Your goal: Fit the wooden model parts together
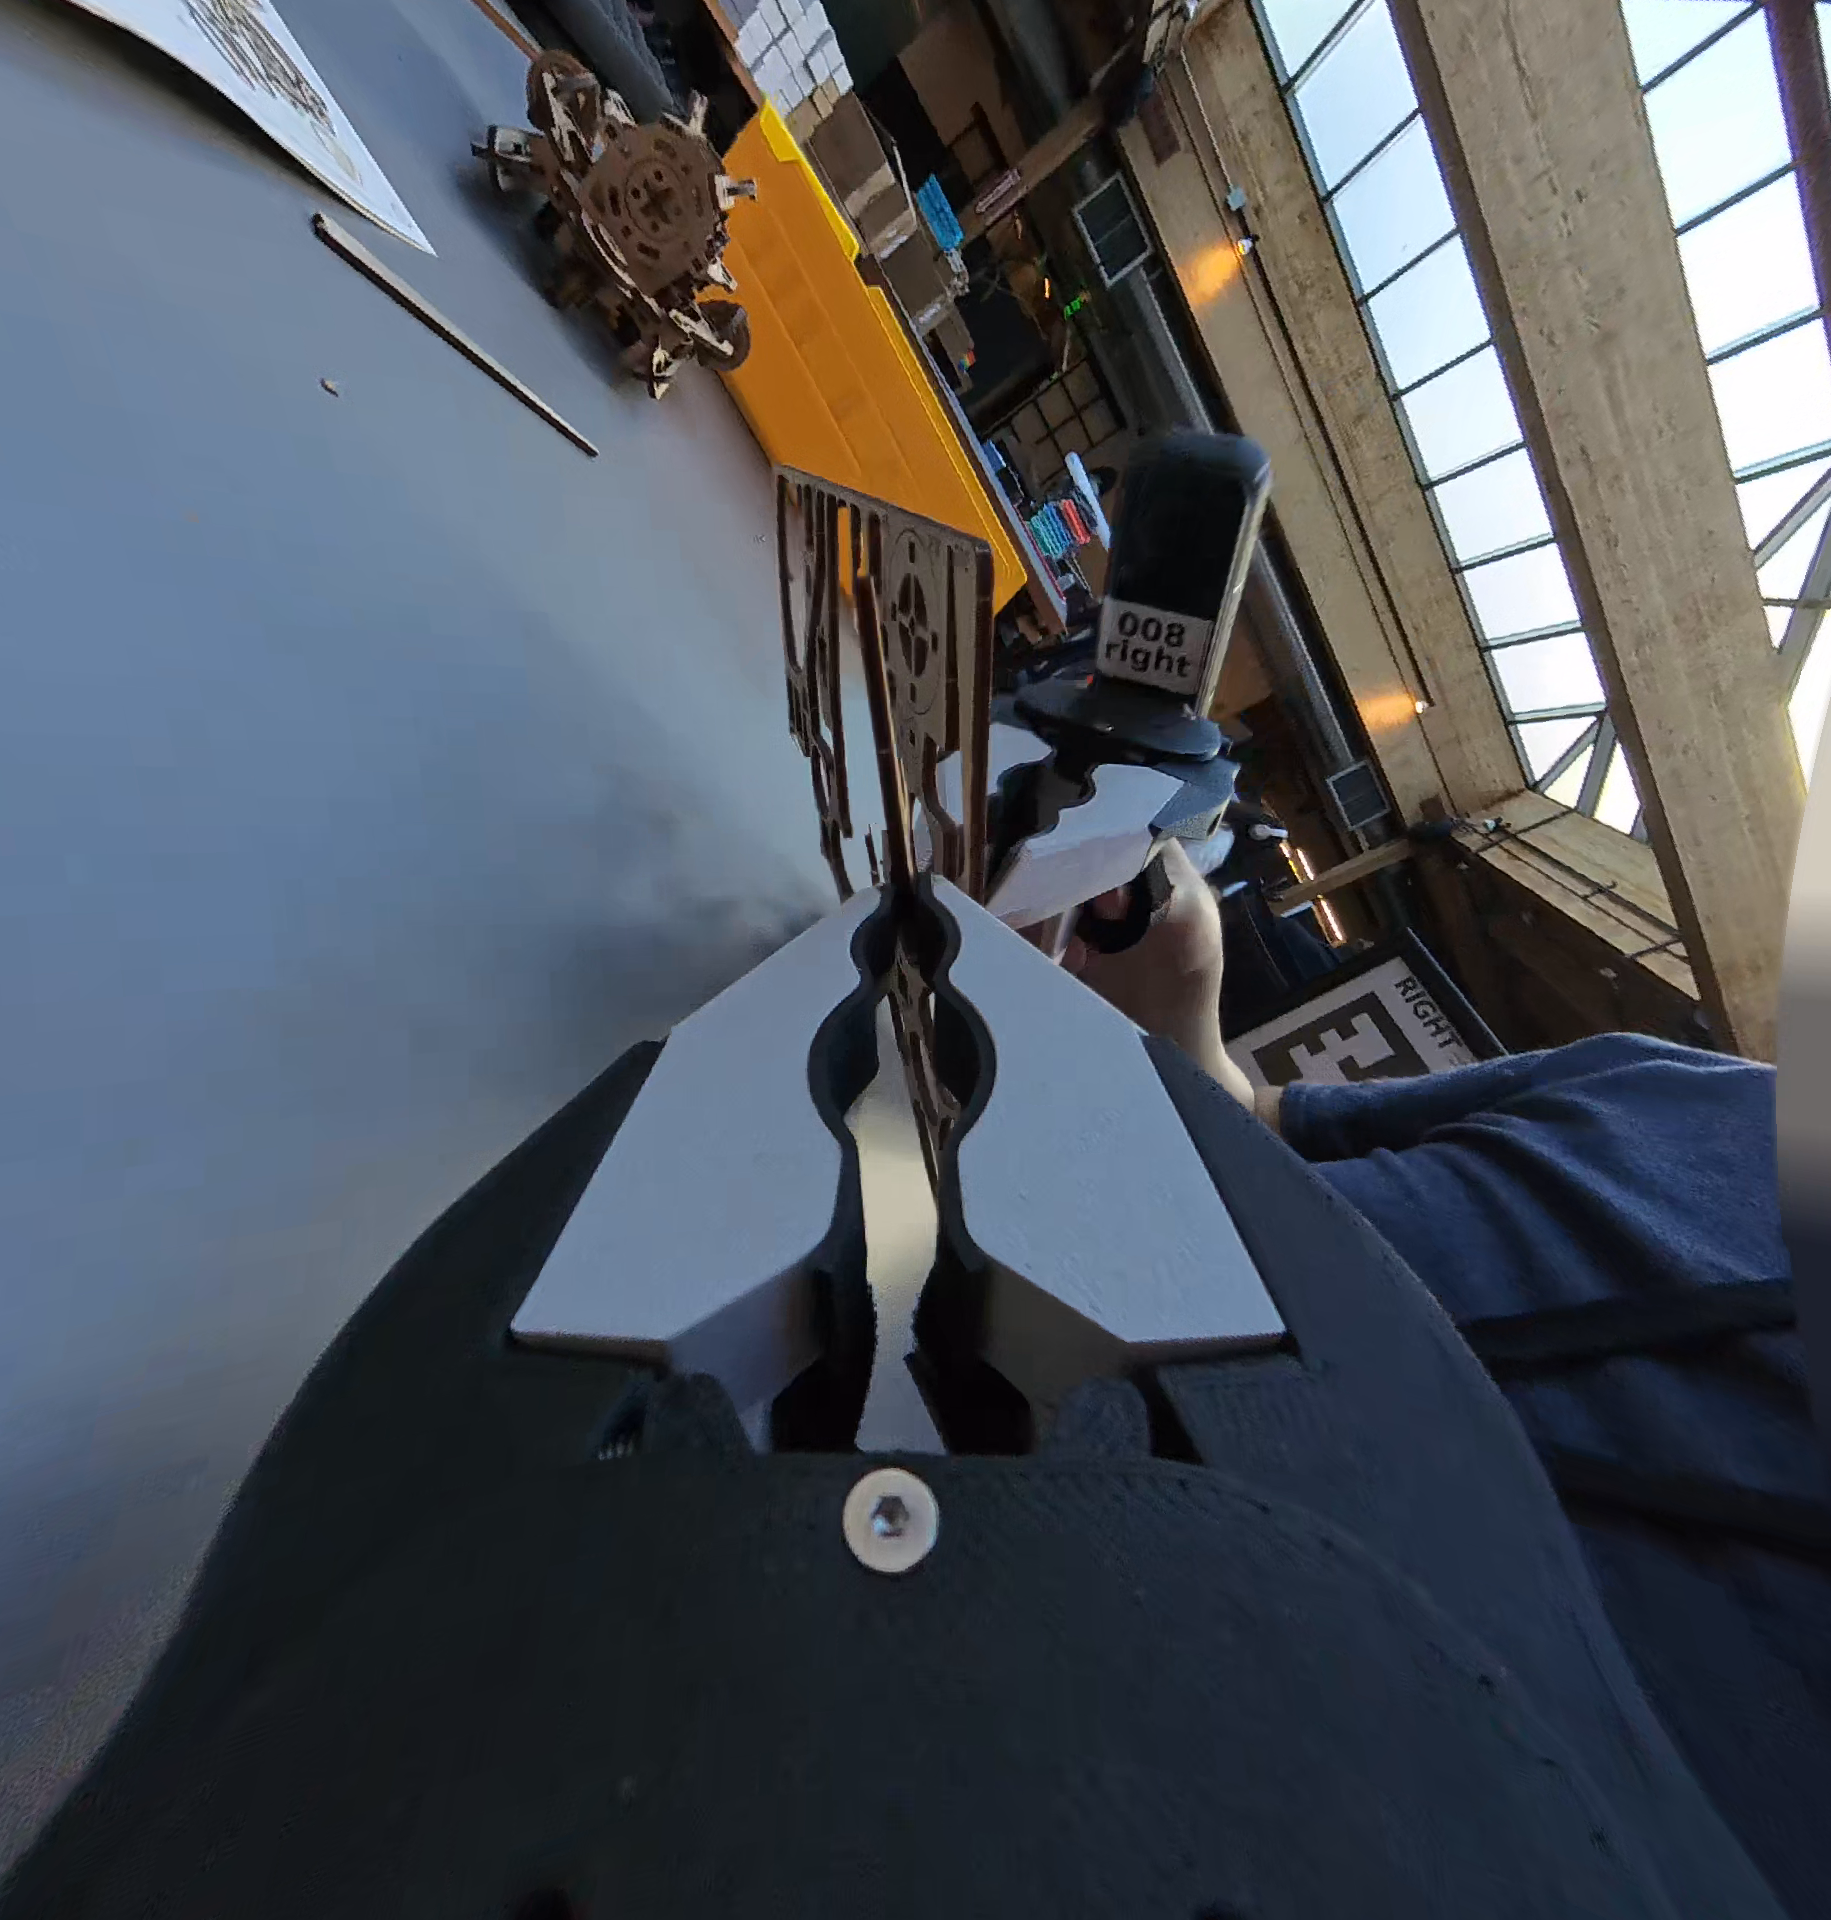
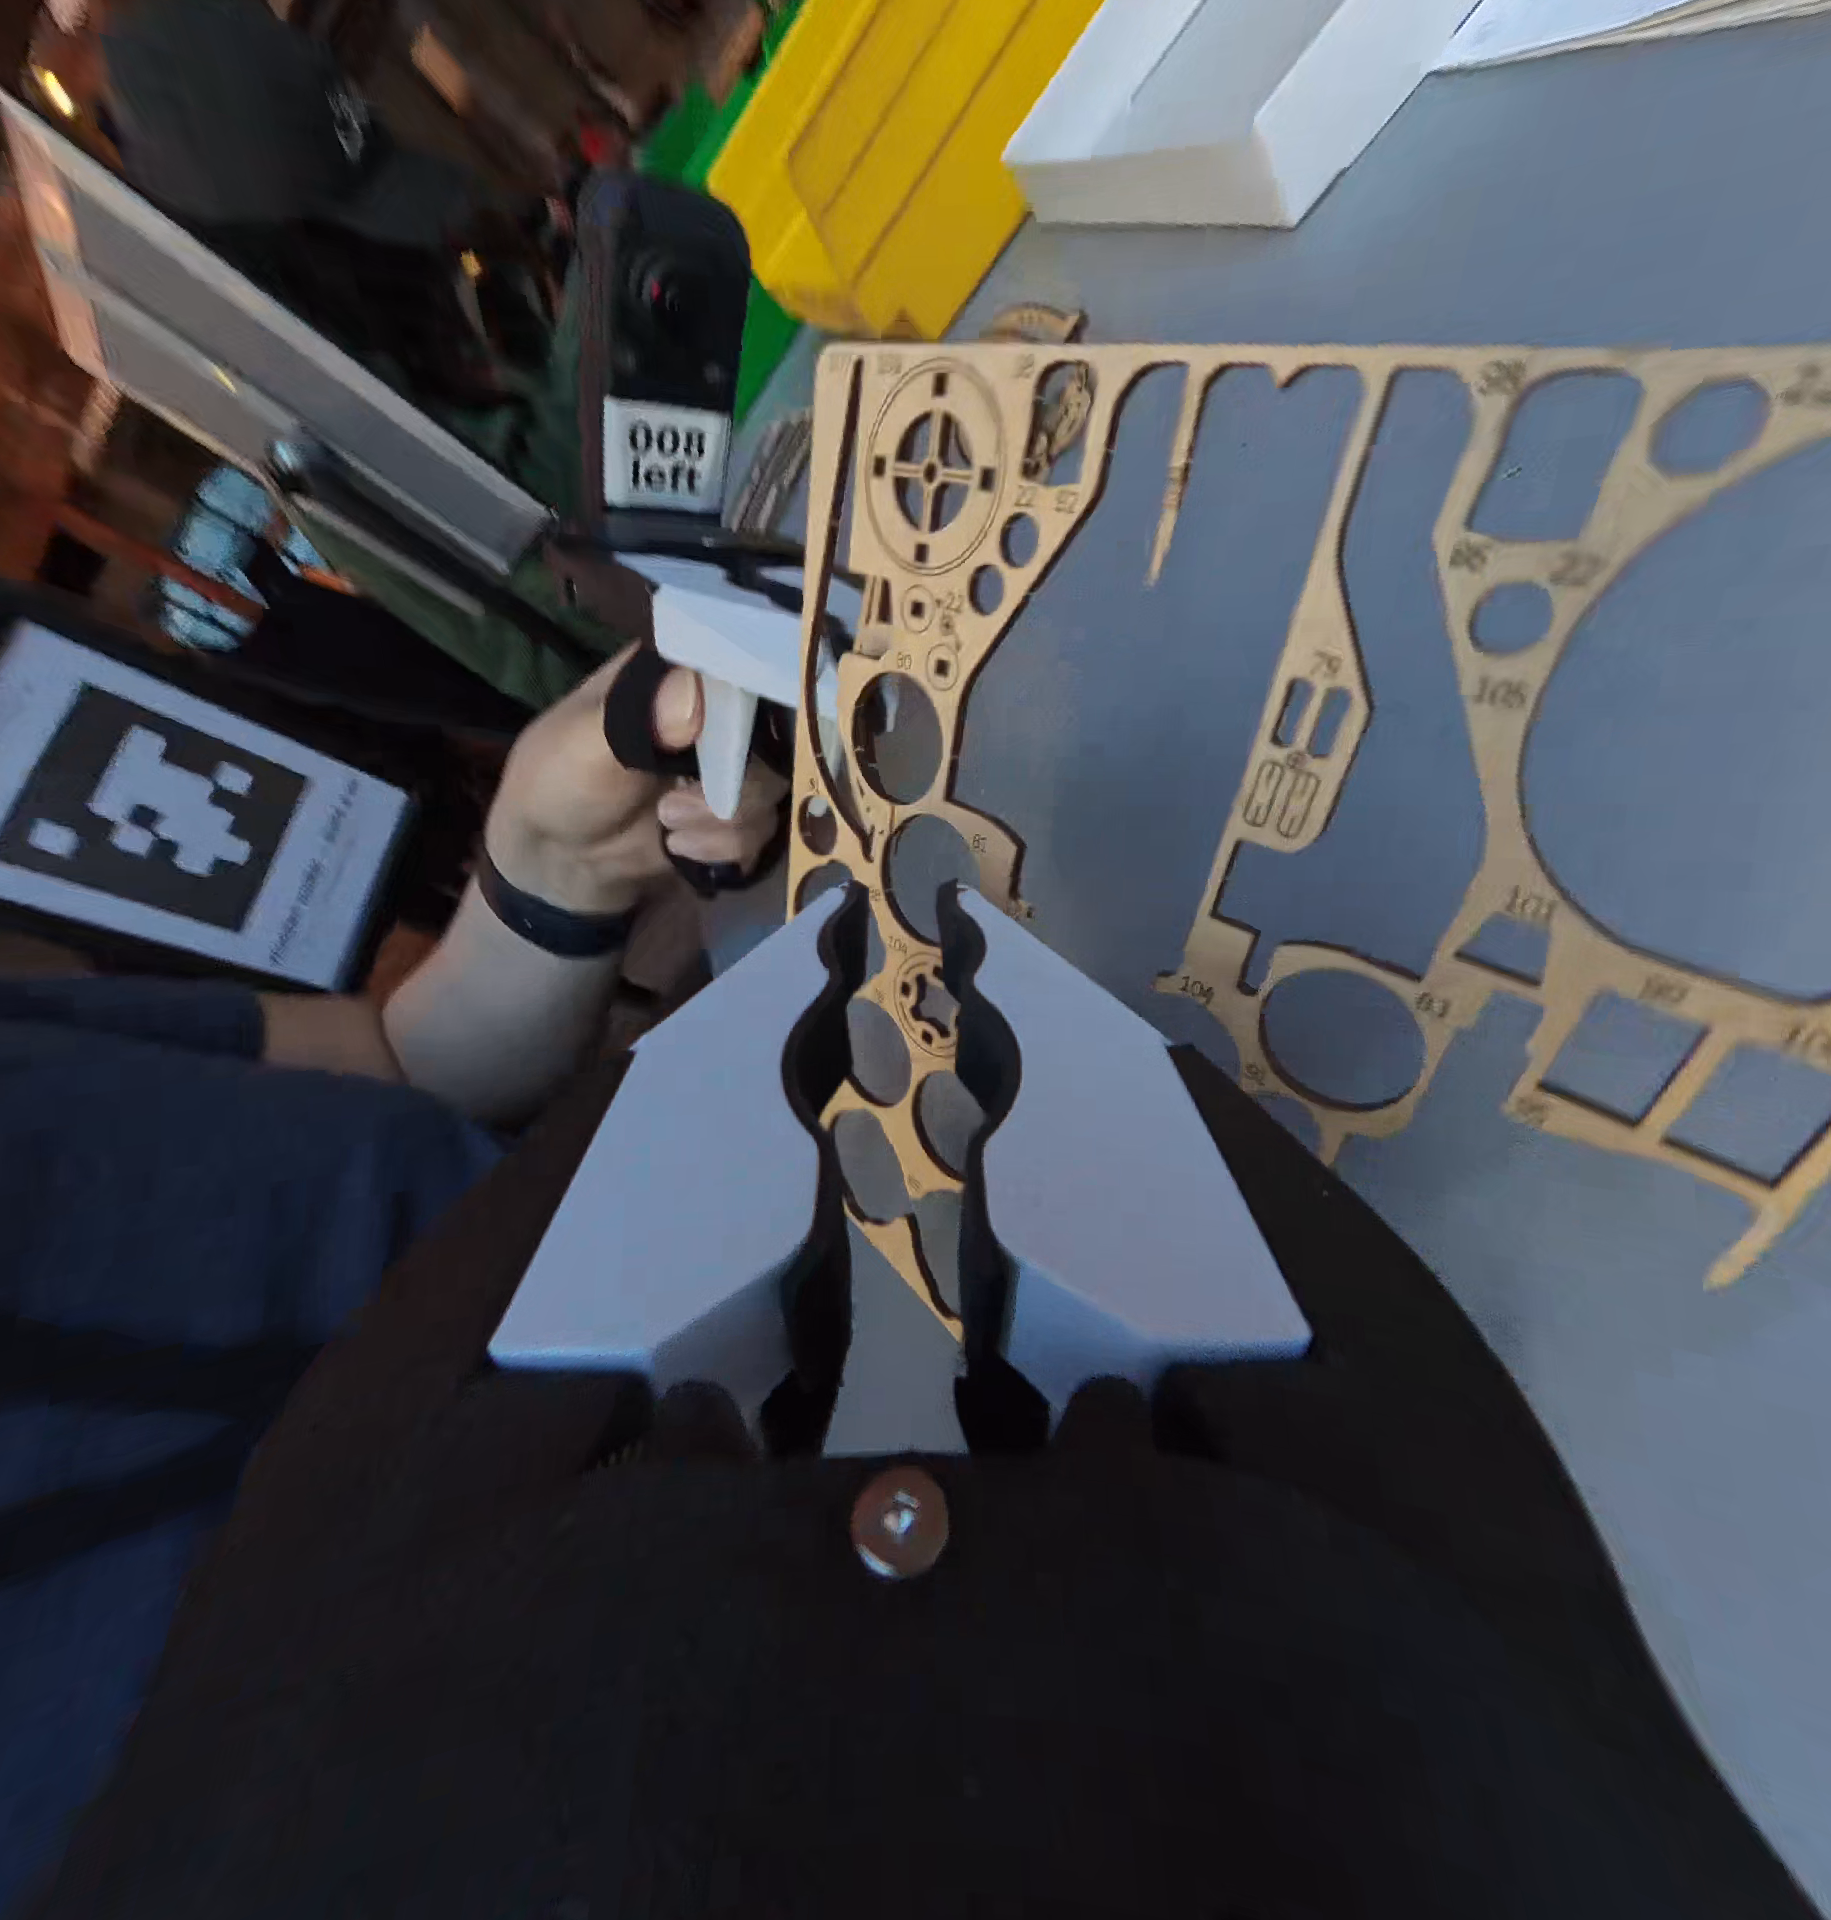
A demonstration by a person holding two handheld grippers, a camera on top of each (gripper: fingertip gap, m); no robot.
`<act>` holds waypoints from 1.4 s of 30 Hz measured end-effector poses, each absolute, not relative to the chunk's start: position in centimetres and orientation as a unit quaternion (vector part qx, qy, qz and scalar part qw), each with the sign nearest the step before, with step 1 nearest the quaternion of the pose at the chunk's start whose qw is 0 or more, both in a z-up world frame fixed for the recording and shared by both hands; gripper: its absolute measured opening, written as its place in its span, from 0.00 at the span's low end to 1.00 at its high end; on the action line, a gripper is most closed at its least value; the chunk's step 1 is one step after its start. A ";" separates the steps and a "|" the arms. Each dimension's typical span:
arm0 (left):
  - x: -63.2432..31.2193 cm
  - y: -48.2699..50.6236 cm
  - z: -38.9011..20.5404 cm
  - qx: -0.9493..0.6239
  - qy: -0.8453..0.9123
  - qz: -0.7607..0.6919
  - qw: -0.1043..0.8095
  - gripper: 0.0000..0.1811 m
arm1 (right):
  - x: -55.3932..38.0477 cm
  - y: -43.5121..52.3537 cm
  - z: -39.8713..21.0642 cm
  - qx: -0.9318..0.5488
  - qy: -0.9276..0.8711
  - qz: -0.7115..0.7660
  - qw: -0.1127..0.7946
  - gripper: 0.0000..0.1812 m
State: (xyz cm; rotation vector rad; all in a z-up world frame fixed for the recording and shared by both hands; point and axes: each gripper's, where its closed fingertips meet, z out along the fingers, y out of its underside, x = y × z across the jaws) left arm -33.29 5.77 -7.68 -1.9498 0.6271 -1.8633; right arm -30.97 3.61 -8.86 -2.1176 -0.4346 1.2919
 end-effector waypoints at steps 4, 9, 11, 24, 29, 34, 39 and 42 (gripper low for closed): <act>-33.2 5.6 -6.8 -0.699 0.218 -0.643 0.225 0.00 | -31.5 3.5 -7.8 -0.752 -0.077 0.585 0.294 0.03; -32.7 5.3 -6.2 -0.710 0.227 -0.615 0.257 0.00 | -31.8 3.4 -7.1 -0.738 -0.067 0.593 0.315 0.07; -32.6 5.2 -5.9 -0.707 0.225 -0.618 0.261 0.00 | -31.7 3.3 -7.0 -0.745 -0.096 0.569 0.335 0.07; -31.6 3.3 -3.9 -0.680 0.270 -0.633 0.252 0.00 | -31.7 1.2 -6.3 -0.705 -0.317 0.504 0.386 0.04; -31.7 2.3 -1.9 -0.627 0.317 -0.658 0.273 0.00 | -31.7 0.0 -4.1 -0.651 -0.317 0.579 0.375 0.03; -32.0 2.2 -0.4 -0.583 0.311 -0.693 0.288 0.00 | -31.3 0.0 -2.3 -0.605 -0.282 0.632 0.393 0.03; -32.5 3.0 -1.4 -0.596 0.290 -0.698 0.272 0.00 | -30.0 1.0 -2.2 -0.613 -0.260 0.606 0.436 0.03; -33.0 4.5 -4.2 -0.650 0.273 -0.670 0.233 0.00 | -30.0 1.3 -3.2 -0.654 -0.266 0.564 0.429 0.03</act>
